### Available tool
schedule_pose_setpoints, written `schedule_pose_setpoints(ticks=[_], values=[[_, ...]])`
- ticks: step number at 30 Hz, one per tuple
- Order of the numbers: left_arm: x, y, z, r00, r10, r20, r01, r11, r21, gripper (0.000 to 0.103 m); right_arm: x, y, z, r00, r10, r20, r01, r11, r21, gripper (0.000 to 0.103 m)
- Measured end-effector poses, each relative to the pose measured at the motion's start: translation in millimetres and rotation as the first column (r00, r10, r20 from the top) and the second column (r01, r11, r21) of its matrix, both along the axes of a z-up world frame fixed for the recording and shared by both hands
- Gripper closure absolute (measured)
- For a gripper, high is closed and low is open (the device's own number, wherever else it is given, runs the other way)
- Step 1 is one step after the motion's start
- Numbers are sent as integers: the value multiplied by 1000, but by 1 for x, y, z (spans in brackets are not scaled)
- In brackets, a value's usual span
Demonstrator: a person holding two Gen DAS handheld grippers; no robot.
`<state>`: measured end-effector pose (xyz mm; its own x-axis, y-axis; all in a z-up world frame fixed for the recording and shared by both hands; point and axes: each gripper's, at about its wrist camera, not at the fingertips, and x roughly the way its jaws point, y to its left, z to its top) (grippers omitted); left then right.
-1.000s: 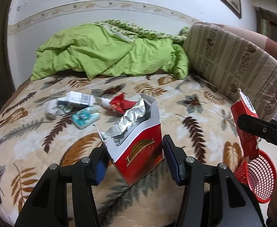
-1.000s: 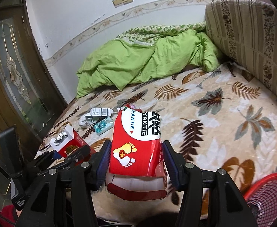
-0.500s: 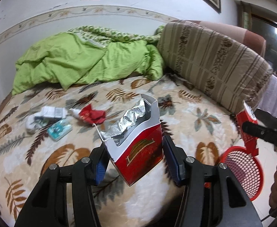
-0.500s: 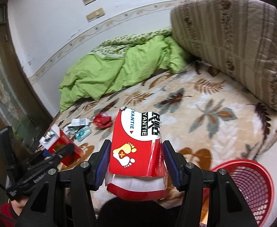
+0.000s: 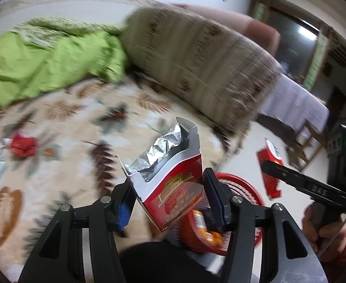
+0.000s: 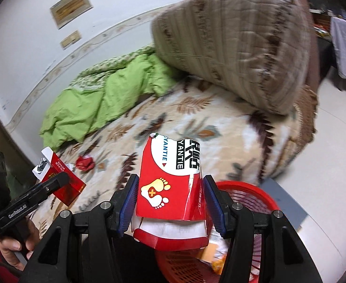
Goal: Collect trash
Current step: 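Carry both red boxes over the red wastebasket and open both tools, then move both open tools back over the remaining trash on the bed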
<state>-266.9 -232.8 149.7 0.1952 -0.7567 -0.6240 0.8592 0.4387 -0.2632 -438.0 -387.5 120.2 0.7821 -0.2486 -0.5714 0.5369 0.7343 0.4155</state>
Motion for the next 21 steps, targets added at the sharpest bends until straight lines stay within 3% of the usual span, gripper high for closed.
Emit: schedule_pose_setpoints(ticks=[8, 11, 12, 16, 21], values=[[-43, -52, -26, 985, -155, -74, 160, 985, 63, 50, -36, -23, -12, 996, -83, -10, 83, 995, 50, 42], [-57, -70, -34, 971, -221, -87, 228, 970, 80, 42, -40, -27, -16, 996, -93, -1, 93, 993, 72, 40], [-58, -72, -35, 970, -226, -92, 234, 969, 85, 37, -41, -29, -17, 996, -93, 5, 92, 992, 84, 38], [-54, -71, -33, 967, -222, -129, 231, 971, 64, 33, -47, -36, -19, 994, -111, 9, 110, 988, 108, 34], [-38, -52, -26, 979, -165, -119, 172, 984, 50, 31, -47, -37, -12, 993, -116, 30, 113, 989, 95, 32]])
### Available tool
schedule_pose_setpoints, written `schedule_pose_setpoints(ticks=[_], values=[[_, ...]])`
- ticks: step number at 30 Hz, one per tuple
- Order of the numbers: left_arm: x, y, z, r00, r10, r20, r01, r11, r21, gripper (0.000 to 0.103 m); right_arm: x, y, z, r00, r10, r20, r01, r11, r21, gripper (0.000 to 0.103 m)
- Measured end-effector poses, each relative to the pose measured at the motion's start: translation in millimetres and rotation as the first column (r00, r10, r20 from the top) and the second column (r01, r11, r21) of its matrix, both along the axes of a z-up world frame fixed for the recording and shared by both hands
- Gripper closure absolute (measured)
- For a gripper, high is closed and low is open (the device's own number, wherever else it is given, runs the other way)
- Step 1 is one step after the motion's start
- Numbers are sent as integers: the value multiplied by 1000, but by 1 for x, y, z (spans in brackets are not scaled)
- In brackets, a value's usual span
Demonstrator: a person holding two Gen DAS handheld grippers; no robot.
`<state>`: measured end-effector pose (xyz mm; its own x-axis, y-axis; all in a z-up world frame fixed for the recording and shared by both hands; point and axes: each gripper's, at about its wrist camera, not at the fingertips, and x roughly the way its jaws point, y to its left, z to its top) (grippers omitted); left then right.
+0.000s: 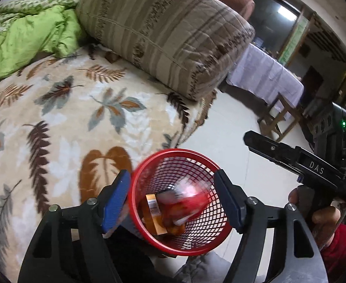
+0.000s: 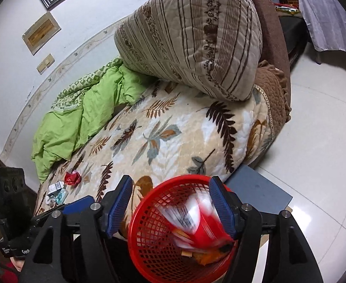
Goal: Collect trash
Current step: 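Move both open tools back over the remaining trash on the bed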
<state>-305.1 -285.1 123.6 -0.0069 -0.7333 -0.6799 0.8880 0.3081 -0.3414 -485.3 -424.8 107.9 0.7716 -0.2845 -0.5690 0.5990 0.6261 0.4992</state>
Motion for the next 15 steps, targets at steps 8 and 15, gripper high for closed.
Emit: schedule_pose_setpoints(ticks=[8, 15], values=[[44, 66, 13, 970, 219, 102, -220, 976, -7, 30, 58, 35, 6, 986, 166, -5, -166, 986, -34, 32], [82, 135, 13, 905, 399, 144, -402, 915, -8, 29, 138, 91, 12, 926, 375, -39, -377, 921, -95, 32]])
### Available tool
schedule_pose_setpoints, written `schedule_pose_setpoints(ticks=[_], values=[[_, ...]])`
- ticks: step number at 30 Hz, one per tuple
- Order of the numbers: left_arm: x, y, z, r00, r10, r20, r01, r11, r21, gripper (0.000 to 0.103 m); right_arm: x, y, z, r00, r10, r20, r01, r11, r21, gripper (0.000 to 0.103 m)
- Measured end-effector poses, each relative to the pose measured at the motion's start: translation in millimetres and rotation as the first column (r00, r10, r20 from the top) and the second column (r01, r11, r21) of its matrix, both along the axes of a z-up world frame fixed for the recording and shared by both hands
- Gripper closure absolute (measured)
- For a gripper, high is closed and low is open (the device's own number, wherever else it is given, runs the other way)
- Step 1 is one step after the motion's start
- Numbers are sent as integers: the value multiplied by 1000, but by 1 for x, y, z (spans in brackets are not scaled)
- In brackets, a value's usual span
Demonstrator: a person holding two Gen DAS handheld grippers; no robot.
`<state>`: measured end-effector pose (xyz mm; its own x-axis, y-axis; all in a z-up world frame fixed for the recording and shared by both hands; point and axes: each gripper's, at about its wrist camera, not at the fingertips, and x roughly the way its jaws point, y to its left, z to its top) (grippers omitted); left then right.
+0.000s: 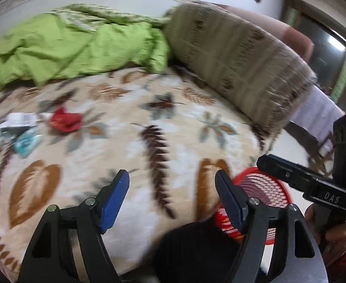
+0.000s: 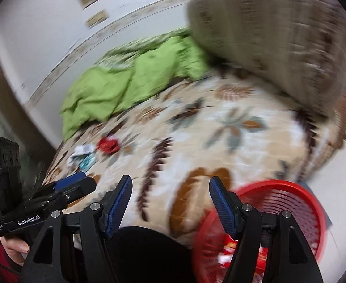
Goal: Collect trash
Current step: 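Move both open tools back over the remaining trash on the bed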
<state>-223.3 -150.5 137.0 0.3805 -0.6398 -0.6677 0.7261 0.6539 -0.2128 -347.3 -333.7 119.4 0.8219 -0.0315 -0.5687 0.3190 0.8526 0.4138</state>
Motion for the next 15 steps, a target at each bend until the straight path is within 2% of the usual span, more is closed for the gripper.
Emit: schedule_pose_setpoints(ticks=[5, 10, 15], values=[[26, 40, -11, 993, 120, -11, -119, 993, 20, 29, 50, 34, -2, 995, 102, -15, -102, 995, -16, 32], [49, 71, -18, 976, 215, -40, -216, 976, -3, 29, 97, 67, -8, 981, 191, -46, -193, 980, -53, 32], [69, 90, -24, 958, 285, -31, -285, 959, 4, 29, 123, 82, -18, 972, 226, -65, -229, 973, -42, 32]])
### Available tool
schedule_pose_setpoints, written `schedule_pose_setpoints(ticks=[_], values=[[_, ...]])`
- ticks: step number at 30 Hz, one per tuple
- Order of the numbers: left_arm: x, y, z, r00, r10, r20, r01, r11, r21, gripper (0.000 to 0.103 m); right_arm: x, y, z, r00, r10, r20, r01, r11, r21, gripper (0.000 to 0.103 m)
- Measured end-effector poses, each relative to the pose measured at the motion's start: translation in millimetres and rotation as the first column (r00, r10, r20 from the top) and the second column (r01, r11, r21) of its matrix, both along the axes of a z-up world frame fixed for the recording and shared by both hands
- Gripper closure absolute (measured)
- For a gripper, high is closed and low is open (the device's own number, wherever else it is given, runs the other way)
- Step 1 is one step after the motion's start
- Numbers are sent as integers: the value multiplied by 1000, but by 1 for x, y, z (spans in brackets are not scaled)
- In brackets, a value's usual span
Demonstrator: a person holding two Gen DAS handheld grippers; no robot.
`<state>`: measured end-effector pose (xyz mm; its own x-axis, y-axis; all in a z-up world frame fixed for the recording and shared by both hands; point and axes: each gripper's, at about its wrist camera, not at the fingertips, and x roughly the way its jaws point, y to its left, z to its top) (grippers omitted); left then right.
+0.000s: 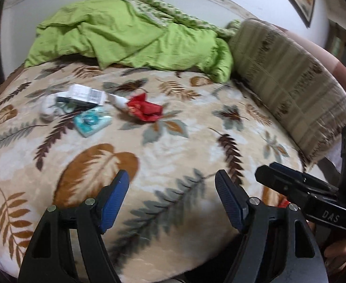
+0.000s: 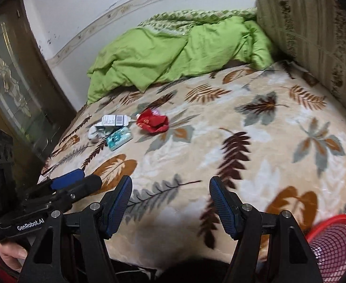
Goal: Collect trash
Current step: 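Move both open tools back over the remaining trash on the bed, then grasp the teal packet with the left tool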
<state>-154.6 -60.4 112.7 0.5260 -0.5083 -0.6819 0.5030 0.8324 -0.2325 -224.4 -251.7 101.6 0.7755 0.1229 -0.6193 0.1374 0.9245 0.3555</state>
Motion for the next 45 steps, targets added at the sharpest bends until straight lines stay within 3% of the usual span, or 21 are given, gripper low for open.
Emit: schedule_pose_setpoints(ticks=[6, 14, 22, 26, 30, 32, 34, 36, 39, 42, 45], values=[[33, 19, -11, 997, 81, 4, -81, 997, 12, 29, 30, 13, -11, 1000, 13, -22, -13, 1000, -1, 32], [109, 47, -24, 984, 180, -8, -179, 983, 47, 29, 65, 16, -22, 1000, 10, -6, -10, 1000, 22, 32], [195, 42, -54, 976, 216, -36, -213, 974, 83, 29, 66, 20, -20, 998, 33, 51, -35, 999, 37, 32], [222, 42, -70, 971, 236, -51, -233, 971, 48, 29, 66, 16, -22, 998, 34, 61, -38, 996, 76, 32], [226, 37, -90, 977, 166, -136, -166, 986, 17, 29, 71, 15, -24, 998, 40, 56, -45, 994, 101, 31], [217, 32, -91, 982, 142, -123, -137, 990, 42, 30, 72, 17, -25, 998, 44, 55, -50, 993, 106, 32], [208, 28, -88, 989, 99, -112, -94, 994, 47, 43, 73, 18, -25, 997, 48, 56, -55, 992, 116, 31], [202, 23, -86, 991, 82, -104, -75, 995, 64, 48, 73, 20, -25, 997, 49, 55, -55, 991, 121, 32], [201, 16, -87, 993, 94, -72, -85, 990, 111, 47, 74, 23, -25, 997, 54, 53, -60, 991, 120, 31], [209, 10, -90, 989, 120, -85, -109, 987, 121, 33, 73, 29, -23, 997, 62, 54, -67, 993, 97, 32], [213, 6, -94, 988, 125, -86, -112, 984, 139, 34, 72, 32, -20, 996, 64, 57, -69, 994, 89, 32]])
